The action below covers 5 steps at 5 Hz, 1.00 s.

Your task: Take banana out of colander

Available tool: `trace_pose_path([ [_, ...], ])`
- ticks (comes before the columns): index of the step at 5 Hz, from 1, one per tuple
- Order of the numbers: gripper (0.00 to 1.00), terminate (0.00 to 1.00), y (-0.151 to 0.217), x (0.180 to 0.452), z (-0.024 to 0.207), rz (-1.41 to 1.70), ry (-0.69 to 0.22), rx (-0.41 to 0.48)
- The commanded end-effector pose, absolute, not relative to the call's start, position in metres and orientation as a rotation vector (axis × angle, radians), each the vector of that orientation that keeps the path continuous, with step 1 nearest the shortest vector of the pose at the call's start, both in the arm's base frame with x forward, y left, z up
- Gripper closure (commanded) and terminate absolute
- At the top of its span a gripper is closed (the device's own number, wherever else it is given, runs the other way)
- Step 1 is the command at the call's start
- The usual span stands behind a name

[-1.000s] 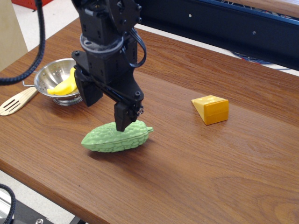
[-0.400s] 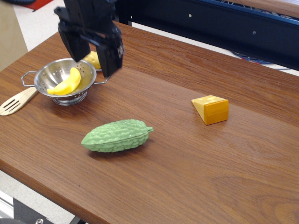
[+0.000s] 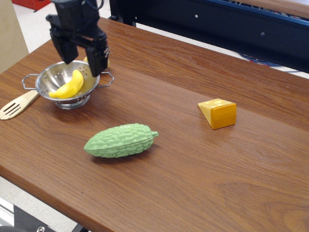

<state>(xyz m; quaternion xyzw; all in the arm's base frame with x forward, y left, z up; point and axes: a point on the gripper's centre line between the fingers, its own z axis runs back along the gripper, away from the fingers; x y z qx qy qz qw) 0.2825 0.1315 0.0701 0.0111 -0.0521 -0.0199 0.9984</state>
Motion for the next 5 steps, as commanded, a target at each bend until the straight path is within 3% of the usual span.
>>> trace_pose_path([
  [1,0.0,0.0,0.166,0.296,0.07,-0.057,-0.147,0.127],
  [5,0.0,0.0,0.154,0.289,0.038,-0.03,-0.109,0.139],
])
